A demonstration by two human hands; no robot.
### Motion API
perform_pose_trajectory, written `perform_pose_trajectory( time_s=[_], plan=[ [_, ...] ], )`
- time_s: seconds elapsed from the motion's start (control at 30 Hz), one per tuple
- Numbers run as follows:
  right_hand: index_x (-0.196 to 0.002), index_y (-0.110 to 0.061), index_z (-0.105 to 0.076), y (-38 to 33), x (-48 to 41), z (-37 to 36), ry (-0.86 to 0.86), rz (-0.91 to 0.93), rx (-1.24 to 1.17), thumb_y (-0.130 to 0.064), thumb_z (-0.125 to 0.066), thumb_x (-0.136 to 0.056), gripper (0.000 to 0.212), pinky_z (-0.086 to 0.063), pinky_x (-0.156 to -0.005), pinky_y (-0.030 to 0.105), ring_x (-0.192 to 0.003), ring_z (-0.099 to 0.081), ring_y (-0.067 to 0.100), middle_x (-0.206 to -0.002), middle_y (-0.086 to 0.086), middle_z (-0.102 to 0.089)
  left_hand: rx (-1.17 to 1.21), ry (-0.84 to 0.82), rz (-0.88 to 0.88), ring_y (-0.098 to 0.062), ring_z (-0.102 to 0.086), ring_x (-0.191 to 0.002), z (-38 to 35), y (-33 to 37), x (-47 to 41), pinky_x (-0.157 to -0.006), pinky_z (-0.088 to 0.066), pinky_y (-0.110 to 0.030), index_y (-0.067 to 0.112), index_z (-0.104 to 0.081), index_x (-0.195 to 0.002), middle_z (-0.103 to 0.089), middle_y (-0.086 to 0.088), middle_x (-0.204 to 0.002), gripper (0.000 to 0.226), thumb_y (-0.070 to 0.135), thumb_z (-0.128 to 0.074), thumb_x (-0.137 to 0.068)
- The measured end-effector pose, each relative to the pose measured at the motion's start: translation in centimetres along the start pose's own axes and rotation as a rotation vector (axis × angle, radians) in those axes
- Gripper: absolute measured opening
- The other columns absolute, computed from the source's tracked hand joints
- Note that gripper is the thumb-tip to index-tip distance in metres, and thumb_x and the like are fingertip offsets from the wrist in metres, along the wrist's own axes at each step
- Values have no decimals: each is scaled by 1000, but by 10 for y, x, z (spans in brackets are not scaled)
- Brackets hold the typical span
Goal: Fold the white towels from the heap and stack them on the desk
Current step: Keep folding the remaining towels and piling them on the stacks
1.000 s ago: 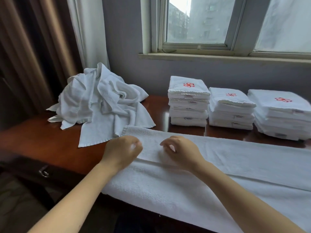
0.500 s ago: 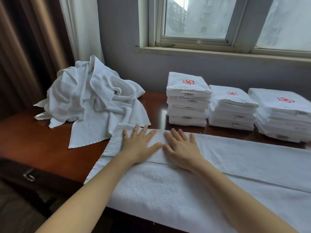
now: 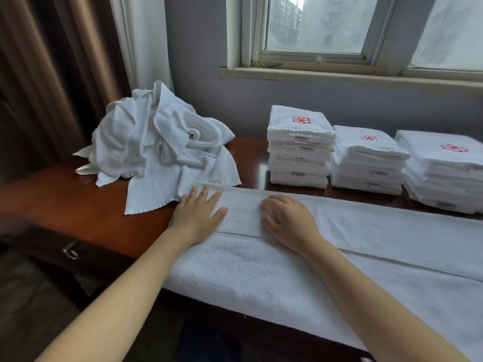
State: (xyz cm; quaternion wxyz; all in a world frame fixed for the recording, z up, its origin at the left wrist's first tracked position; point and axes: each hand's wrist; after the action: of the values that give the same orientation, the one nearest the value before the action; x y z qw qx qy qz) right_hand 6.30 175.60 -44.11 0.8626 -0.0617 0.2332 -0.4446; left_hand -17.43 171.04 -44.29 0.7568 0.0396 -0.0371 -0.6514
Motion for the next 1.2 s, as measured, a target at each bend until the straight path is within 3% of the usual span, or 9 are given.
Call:
perform_pose_trajectory(
  time_s=[0.23,0.37,0.53,0.67,0.83,0.9,0.97,1.03,1.2],
  plan=[
    [-126,-28,-63,-35,50,16,-129,182,-200,-33,-56,-96,32,-44,-97,24,-120,-54,7,-131,-13,-60,354,209,-217,1,-32,-140,2,-13,93,-113,-28,-28,38,-59,-132,-46,19,-147,32,38,-48,-101],
    [-136,-34,-55,-56,84,22,-255,327,-221,-47,-58,-92,46,-27,-99,5,-128,-43,-1,-140,-16,-52,395,392,-367,7,-40,-131,-16,-8,148,-105,-39,-26,37,-62,-126,-53,23,-134,40,51,-59,-88],
    [-151,-39,-25,-61,107,16,-374,446,20,-56,-66,-77,86,0,-122,36,-150,-5,9,-160,-13,-19,110,438,-444,-12,-28,-144,-55,-1,168,-122,-12,-38,25,-41,-143,-45,4,-146,79,44,-74,-74],
    [-155,-33,-11,-62,116,10,-360,472,195,-29,-68,-79,95,0,-123,41,-151,0,19,-163,-5,-9,68,556,-396,-25,-41,-137,-64,7,166,-119,-21,-49,18,-42,-137,-51,-5,-138,78,16,-77,-67],
    [-146,-26,-38,-67,124,15,-255,462,90,-9,-62,-78,74,-24,-117,35,-142,-31,21,-153,-4,-36,172,639,-364,-24,-54,-127,-58,14,170,-116,-30,-49,12,-56,-118,-61,-3,-125,56,1,-74,-66],
    [-134,-28,-47,-70,126,23,-227,411,38,-11,-60,-77,60,-46,-92,32,-120,-53,21,-137,-7,-53,202,637,-363,-23,-57,-124,-54,14,174,-117,-30,-47,13,-59,-112,-63,0,-121,44,12,-72,-70],
    [-118,-30,-53,-74,125,32,-182,341,12,-17,-58,-79,41,-40,-63,29,-93,-62,22,-110,-7,-64,203,607,-362,-18,-56,-123,-49,17,179,-116,-30,-49,15,-57,-111,-63,4,-119,44,34,-70,-74],
    [-104,-29,-60,-78,119,43,-127,273,-23,-23,-59,-80,25,-37,-59,28,-82,-61,21,-94,-6,-68,175,607,-330,-10,-55,-111,-41,24,182,-112,-33,-48,18,-57,-109,-65,7,-108,52,49,-73,-71],
    [-101,-28,-69,-81,101,63,3,103,-67,-27,-59,-90,15,-40,-63,27,-85,-61,14,-90,-9,-69,196,657,-156,-24,-63,-77,-3,35,171,-80,-53,-47,16,-56,-97,-64,6,-79,33,21,-77,-72]
  ],
)
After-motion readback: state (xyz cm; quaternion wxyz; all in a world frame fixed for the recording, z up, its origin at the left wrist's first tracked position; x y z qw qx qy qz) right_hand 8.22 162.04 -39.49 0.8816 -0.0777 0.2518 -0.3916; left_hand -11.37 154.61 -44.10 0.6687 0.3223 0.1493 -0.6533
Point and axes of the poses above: each hand's wrist, its own x-axis away from the middle knuckle, its own z-axis out of the back of the hand, y = z × x
